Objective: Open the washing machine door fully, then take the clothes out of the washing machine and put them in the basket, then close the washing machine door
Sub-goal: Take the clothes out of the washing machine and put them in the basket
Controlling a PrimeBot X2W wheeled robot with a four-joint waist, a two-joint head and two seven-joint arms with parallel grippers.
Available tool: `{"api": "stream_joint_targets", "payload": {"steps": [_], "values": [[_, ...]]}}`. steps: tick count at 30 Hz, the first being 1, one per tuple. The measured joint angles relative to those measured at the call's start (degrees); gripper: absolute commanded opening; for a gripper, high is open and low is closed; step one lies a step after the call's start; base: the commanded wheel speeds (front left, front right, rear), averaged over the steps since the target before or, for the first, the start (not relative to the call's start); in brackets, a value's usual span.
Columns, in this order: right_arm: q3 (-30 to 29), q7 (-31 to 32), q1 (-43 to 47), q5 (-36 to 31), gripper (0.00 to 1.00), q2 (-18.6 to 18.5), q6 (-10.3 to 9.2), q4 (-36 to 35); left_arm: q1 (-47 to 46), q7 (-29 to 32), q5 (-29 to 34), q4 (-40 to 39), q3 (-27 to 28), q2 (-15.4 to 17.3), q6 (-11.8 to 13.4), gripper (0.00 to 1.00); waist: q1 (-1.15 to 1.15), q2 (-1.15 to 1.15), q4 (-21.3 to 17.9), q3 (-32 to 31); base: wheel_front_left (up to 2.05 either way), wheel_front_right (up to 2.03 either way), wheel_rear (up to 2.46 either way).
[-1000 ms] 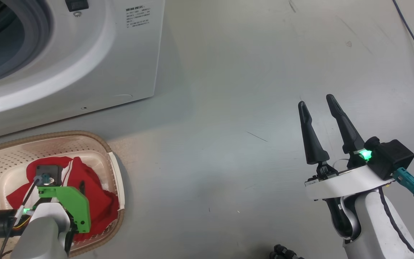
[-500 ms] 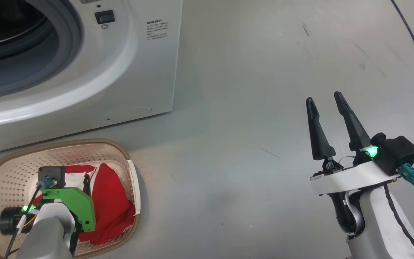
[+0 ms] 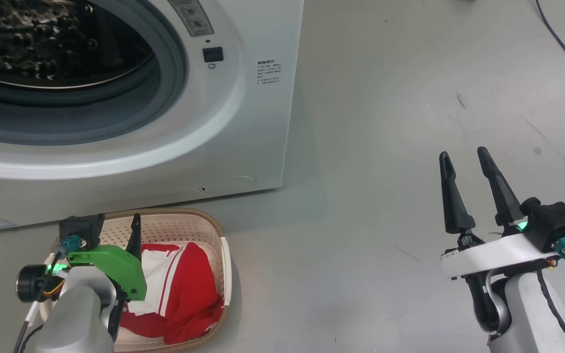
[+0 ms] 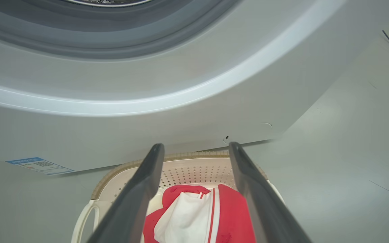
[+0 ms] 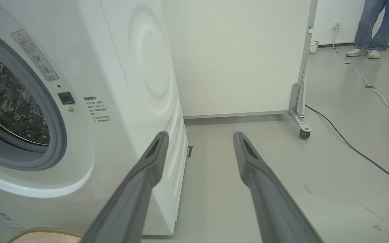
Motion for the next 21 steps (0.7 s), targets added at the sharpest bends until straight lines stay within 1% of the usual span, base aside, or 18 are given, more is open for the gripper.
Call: {"api": "stream_joint_targets", "payload": {"steps": [7,13,21], "values": [[-1.4,0.0,2.9,-0.2,1.0,-0.3,0.0,0.4,1.9,-0.2,-0.8,-5.2,-0.3,-0.4,-0.8,1.0,0.0,0.0,3.7,-4.6,0.0,0.0,0.0],[-1.6,0.0,4.5,-0.2,1.0,-0.3,0.0,0.4,3.6,-0.2,-1.8,-15.5,0.4,-0.5,-0.9,1.0,0.0,0.0,6.5,-7.9,0.0,0.0,0.0],[-1.7,0.0,6.0,-0.2,1.0,-0.2,0.0,0.3,9.9,-0.2,-2.8,-24.6,1.9,-0.6,-0.9,1.0,0.0,0.0,8.6,-11.2,0.0,0.0,0.0]]}}
